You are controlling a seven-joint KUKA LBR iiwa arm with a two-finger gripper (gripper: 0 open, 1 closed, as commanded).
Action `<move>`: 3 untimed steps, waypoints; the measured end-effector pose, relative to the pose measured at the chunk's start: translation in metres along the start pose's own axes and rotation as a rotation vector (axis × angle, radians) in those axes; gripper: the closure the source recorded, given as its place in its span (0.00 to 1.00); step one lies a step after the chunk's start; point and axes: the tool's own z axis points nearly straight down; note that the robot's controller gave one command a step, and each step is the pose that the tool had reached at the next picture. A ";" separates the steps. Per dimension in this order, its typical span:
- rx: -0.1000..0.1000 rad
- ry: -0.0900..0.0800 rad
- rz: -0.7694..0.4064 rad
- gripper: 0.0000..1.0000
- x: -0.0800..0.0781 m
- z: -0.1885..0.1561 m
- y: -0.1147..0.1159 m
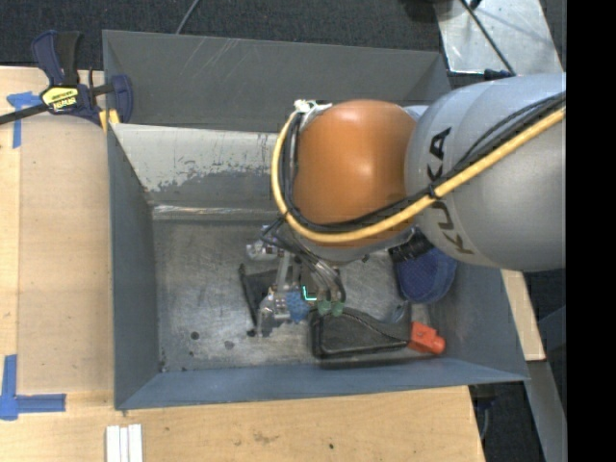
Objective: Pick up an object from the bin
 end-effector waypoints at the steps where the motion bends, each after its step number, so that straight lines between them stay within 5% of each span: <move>1: -0.004 -0.011 -0.179 0.00 -0.045 0.147 -0.097; 2: -0.004 -0.027 -0.178 1.00 -0.050 0.142 -0.096; 3: -0.001 -0.015 -0.177 1.00 -0.046 0.013 -0.075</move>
Offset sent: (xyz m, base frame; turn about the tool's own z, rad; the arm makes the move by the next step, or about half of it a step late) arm 0.0424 -0.0972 -0.1482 -0.1798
